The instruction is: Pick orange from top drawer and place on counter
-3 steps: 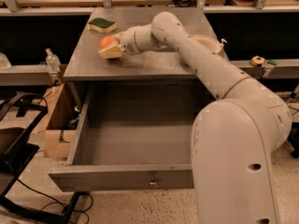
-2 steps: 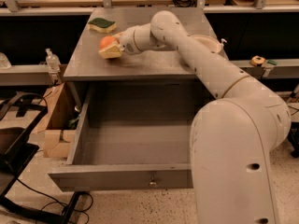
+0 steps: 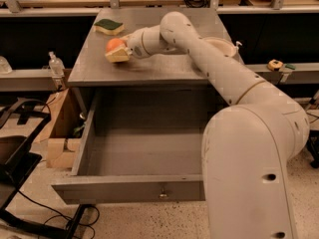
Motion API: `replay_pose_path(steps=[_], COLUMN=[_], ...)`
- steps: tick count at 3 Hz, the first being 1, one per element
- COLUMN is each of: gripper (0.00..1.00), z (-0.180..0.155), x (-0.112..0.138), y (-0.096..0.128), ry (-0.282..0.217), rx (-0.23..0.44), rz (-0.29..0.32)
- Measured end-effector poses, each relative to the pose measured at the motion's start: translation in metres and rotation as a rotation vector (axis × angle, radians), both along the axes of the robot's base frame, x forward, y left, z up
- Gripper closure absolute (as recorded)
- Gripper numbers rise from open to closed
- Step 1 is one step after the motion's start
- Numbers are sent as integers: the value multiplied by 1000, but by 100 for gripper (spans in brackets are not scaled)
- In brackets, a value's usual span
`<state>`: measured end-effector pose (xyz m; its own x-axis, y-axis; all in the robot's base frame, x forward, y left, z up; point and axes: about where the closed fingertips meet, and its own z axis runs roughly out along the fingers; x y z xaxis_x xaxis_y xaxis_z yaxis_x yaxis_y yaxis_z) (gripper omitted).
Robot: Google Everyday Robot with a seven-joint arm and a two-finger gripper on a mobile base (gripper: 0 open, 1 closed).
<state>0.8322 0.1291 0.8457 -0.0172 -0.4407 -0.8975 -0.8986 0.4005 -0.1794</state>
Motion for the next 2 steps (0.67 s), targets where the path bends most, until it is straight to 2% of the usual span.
replay_pose_path(steps=[1, 2], gripper=[4, 0], z=[-2, -3], x=[0, -1], y=[3, 4], ry=[2, 4], rx=[0, 0], rz=[3, 5])
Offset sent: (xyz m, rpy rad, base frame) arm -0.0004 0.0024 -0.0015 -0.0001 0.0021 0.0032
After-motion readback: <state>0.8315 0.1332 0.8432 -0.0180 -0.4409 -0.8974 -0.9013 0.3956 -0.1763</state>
